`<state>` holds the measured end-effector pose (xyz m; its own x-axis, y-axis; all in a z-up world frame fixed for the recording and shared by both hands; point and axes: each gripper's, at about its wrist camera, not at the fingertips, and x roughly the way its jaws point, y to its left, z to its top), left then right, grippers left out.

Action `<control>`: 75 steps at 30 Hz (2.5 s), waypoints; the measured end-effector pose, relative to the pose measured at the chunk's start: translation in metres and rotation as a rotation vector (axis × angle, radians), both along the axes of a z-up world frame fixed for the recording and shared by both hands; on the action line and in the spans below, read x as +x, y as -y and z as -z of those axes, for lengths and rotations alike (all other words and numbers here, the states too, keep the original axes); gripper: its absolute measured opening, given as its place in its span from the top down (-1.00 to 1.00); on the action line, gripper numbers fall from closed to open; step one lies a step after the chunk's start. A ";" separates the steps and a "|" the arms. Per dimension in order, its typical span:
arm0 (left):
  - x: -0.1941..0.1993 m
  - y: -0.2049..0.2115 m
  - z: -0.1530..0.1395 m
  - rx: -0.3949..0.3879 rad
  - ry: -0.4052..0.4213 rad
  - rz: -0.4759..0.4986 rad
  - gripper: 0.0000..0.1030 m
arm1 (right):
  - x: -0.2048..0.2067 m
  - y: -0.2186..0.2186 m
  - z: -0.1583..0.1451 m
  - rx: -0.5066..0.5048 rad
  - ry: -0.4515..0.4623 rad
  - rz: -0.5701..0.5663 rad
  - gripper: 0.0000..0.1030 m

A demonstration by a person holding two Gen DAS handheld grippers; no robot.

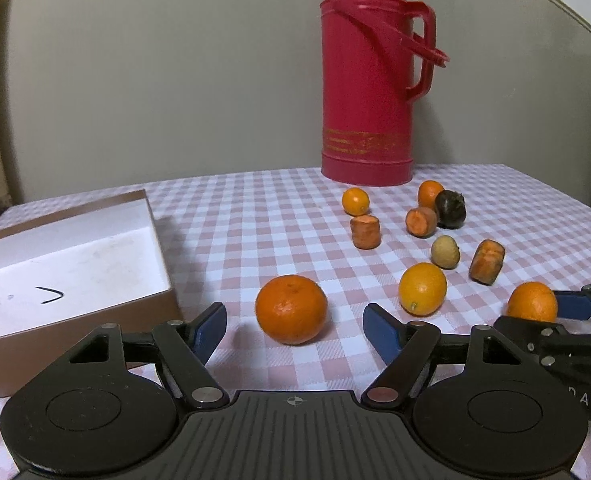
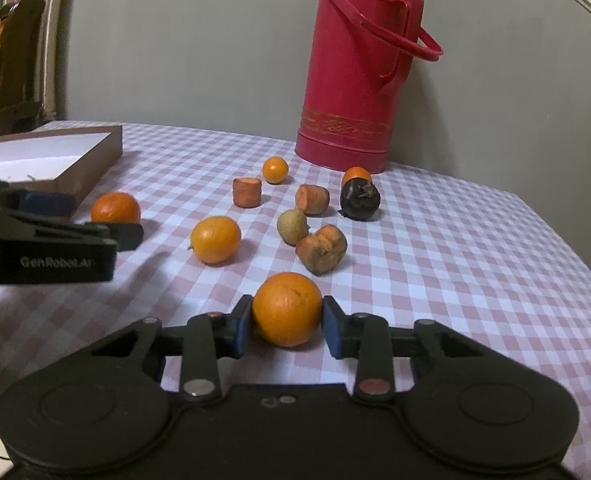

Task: Organize fruits
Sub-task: 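Reach the left tool to the orange and close its fingers on it, then carry the orange in the left tool over the cardboard tray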

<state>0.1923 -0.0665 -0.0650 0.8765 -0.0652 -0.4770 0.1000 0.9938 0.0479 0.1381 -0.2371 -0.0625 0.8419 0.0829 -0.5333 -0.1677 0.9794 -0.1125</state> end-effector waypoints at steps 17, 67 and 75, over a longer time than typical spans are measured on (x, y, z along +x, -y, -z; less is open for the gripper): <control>0.002 0.000 0.000 -0.008 -0.041 -0.015 0.23 | 0.011 -0.002 -0.001 -0.004 0.002 0.021 0.48; -0.131 -0.213 -0.068 0.024 0.174 -0.424 0.23 | -0.036 -0.184 -0.080 0.076 0.211 -0.422 0.48; -0.117 -0.241 -0.074 0.017 0.195 -0.479 0.23 | -0.020 -0.196 -0.084 0.110 0.219 -0.432 0.48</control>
<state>0.0749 0.1744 0.0089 0.8788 0.3713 -0.2996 -0.3781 0.9250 0.0372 0.1179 -0.0412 0.0216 0.8093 0.4950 -0.3163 -0.5451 0.8335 -0.0904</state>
